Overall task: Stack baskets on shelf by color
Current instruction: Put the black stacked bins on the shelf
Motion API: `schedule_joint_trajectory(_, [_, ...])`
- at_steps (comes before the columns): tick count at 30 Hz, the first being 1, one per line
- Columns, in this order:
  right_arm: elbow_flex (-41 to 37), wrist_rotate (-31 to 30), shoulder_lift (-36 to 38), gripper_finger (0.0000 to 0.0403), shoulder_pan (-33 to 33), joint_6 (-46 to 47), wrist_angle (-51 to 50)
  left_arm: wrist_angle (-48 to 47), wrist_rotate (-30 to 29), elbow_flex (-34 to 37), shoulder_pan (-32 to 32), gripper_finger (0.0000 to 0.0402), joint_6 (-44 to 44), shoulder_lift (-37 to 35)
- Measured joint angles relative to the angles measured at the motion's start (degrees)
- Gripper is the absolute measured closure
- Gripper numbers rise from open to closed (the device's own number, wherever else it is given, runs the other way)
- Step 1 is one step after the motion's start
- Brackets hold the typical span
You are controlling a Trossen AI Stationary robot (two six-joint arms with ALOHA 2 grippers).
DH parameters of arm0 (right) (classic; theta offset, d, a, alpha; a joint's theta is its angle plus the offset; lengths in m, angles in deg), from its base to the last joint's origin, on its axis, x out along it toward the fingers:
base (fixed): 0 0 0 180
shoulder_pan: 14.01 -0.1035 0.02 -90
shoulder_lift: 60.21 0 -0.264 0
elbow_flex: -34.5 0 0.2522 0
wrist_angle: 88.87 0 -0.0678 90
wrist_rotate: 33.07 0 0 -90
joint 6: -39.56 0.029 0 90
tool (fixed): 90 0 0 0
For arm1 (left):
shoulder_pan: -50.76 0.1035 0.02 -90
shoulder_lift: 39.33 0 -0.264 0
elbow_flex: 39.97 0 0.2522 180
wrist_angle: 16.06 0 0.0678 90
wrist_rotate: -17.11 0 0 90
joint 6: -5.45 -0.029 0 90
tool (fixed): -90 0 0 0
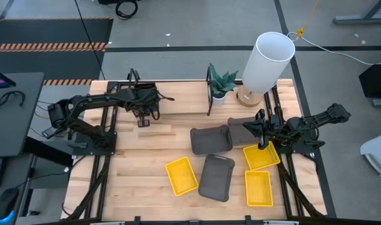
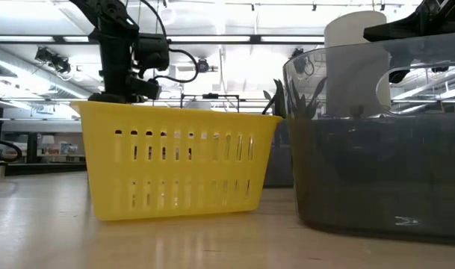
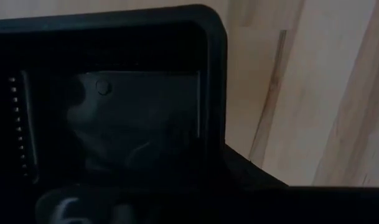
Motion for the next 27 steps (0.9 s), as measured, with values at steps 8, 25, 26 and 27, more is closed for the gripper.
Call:
schedule_joint_trajectory(8, [0.00,0.00,-0.02,0.0391,0.00,0.01,0.00,-0.56,-1.92,3.23,-0.11,0.0327,0.26,0.02])
schedule_joint_trajectory(25, [0.00,0.00,-0.02,0.0391,0.01,0.00,-0.01,1.26,-7.18,3.77,-0.56,0.0221,0.56,0.02])
schedule_joint_trajectory(26, [0.00,0.01,-0.02,0.0391,0.01,-0.01,-0.01,1.29,-7.51,3.77,-0.92,0.0215,0.02,0.02])
schedule_joint_trajectory(27, [0.00,0.00,-0.01,0.0391,0.00,0.00,0.00,1.40,-8.03,3.77,-1.42,0.0210,-0.50,0.02])
